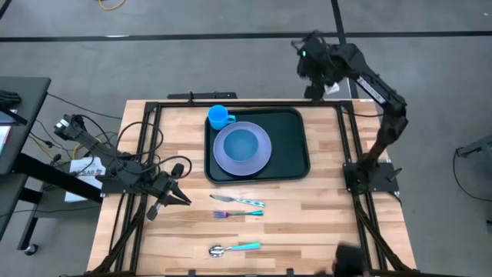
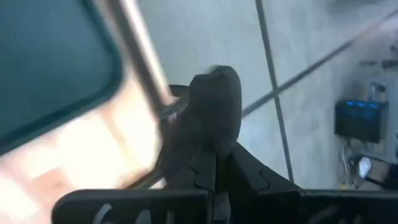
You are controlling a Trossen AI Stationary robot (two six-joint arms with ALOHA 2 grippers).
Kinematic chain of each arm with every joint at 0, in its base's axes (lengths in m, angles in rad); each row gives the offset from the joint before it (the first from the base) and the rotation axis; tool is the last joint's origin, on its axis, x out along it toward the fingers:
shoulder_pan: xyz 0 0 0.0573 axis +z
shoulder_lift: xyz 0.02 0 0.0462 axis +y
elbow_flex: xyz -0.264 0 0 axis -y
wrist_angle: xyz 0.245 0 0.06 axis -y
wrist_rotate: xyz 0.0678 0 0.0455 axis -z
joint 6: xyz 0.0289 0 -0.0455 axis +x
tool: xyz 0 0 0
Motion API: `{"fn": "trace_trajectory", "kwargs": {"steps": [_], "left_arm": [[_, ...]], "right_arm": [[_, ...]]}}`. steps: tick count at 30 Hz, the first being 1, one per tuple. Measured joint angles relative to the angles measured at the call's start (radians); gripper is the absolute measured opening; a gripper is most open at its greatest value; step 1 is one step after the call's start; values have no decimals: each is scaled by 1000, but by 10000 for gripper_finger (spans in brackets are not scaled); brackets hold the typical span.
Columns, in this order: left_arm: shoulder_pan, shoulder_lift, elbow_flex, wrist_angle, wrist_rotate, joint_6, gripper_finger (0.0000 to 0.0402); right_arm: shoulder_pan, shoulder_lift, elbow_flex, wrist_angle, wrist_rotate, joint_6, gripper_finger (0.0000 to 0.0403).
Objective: Set up tray
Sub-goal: Put the black napkin on the black tray
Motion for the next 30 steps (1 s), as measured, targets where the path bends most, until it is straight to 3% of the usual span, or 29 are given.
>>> {"fn": "trace_trajectory", "kwargs": {"steps": [6, 10, 20, 30], "left_arm": [[0, 0, 0, -6, -86, 2, 15], [0, 0, 0, -8, -142, 4, 15], [0, 0, 0, -9, -249, -2, 15], [0, 0, 0, -13, -249, -6, 15]], "right_arm": [[-137, 91, 0, 271, 5, -222, 6], [-178, 167, 1, 353, -18, -296, 6], [-159, 404, 0, 303, -248, -316, 5], [-8, 449, 0, 167, -280, -295, 5]]}}
